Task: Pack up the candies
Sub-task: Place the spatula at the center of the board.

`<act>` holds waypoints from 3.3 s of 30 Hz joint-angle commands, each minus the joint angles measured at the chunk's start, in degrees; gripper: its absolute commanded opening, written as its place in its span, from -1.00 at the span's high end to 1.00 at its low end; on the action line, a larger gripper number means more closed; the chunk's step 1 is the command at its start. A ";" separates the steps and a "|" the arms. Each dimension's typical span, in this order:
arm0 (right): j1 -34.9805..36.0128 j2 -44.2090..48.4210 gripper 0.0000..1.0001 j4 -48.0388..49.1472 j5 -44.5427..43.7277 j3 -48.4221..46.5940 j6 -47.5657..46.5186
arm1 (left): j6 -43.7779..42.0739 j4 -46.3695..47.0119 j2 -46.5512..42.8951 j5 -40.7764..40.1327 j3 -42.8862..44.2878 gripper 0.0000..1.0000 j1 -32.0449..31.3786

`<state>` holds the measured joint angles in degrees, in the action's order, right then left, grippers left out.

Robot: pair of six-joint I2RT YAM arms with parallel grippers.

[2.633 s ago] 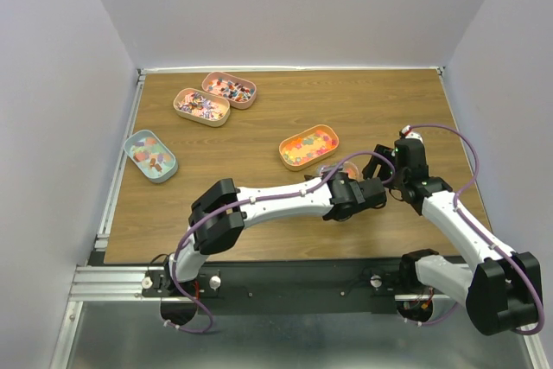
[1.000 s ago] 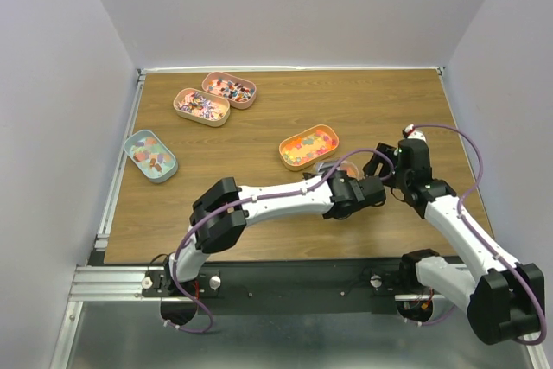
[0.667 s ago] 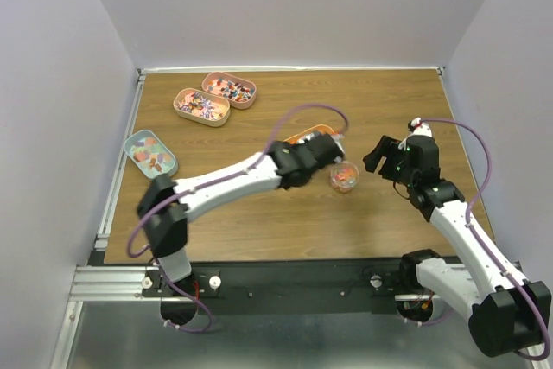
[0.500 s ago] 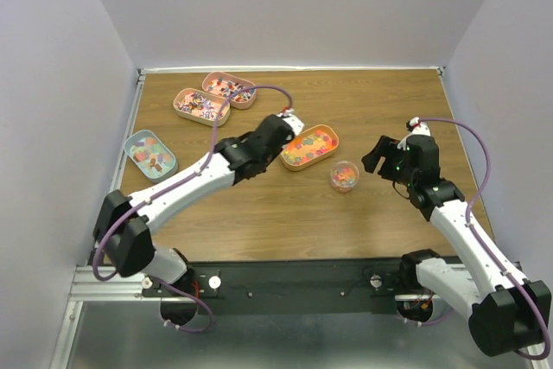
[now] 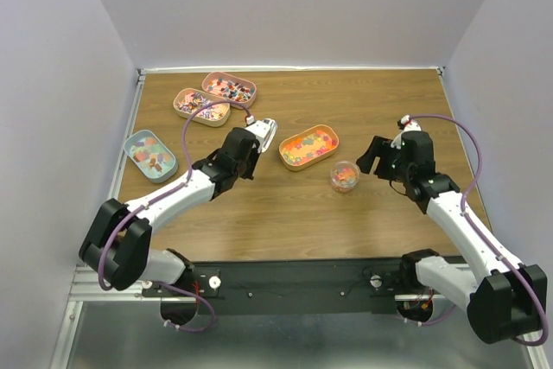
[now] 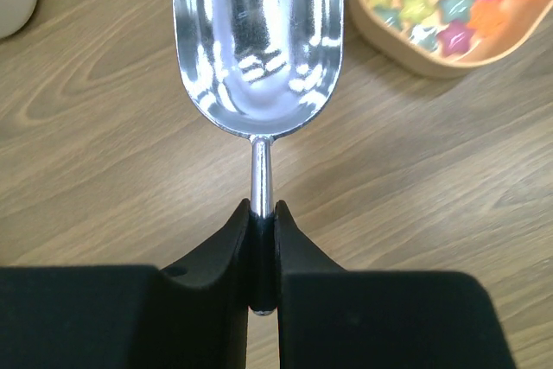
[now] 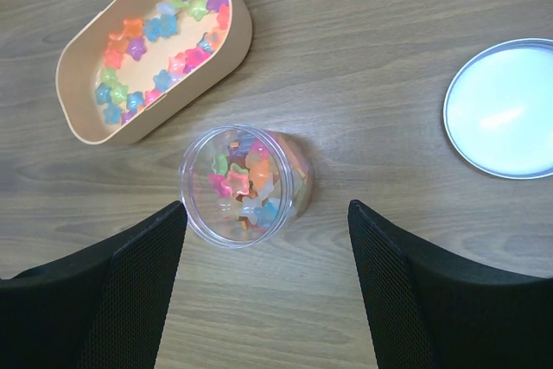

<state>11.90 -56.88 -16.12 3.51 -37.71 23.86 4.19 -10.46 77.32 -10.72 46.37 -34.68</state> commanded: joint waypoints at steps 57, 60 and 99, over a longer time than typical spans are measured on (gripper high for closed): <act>-0.39 -2.53 -0.63 -0.05 1.85 -1.75 -2.41 | 5.66 7.12 3.89 12.74 -3.57 1.00 -21.75; -0.30 -2.79 -0.63 0.03 2.03 -1.84 -2.41 | 5.66 7.03 3.54 12.74 -3.57 1.00 -21.66; 3.91 -7.88 -0.29 11.01 36.56 1.41 5.84 | 5.66 8.00 -1.99 12.74 -8.22 1.00 -22.10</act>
<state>13.23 -63.29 -10.72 35.79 -37.41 24.93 10.31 -4.34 77.56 1.13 39.46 -56.38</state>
